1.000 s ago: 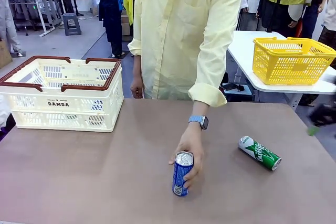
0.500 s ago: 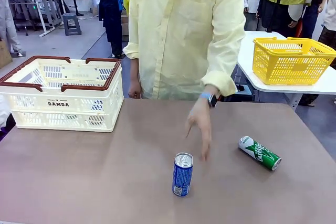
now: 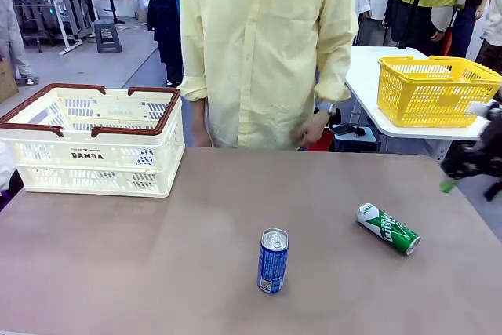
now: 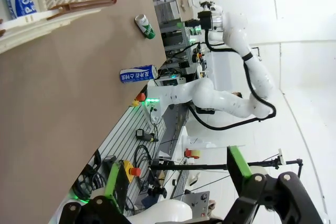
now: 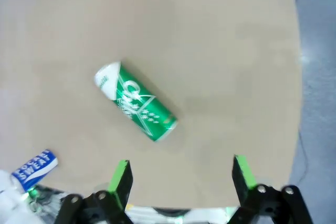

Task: Place the drinks into the Shopping basket.
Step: Pick up one drink and place it into the Shopping basket.

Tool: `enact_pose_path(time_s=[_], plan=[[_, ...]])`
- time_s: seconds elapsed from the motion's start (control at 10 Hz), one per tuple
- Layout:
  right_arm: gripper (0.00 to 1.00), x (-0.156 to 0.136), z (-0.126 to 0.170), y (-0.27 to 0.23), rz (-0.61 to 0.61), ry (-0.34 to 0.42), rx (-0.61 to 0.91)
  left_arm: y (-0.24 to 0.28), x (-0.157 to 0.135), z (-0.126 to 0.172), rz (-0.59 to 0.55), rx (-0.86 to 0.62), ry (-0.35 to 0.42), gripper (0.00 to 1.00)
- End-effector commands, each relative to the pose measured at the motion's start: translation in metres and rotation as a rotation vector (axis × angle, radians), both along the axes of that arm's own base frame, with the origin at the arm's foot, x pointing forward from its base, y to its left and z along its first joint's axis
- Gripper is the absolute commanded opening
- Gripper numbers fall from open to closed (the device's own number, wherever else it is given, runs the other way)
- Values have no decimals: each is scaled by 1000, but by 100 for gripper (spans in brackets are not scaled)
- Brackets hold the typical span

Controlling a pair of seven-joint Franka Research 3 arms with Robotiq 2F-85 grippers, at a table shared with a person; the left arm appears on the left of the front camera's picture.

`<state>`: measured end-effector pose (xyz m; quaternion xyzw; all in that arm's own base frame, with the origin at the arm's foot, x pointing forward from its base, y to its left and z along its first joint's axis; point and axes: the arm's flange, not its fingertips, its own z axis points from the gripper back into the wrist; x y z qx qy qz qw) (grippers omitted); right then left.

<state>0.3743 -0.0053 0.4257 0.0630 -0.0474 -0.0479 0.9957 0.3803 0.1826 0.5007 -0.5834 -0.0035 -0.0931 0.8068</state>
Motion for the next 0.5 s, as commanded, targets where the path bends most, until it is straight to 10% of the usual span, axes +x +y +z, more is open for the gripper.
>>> enact_pose_path(time_s=[0.0, 0.4], plan=[[100, 15, -15, 41, 4, 21, -135, -1, -2, 2, 2, -9, 4, 100], [100, 14, -30, 84, -75, -45, -216, -1, -2, 2, 2, -9, 4, 100]])
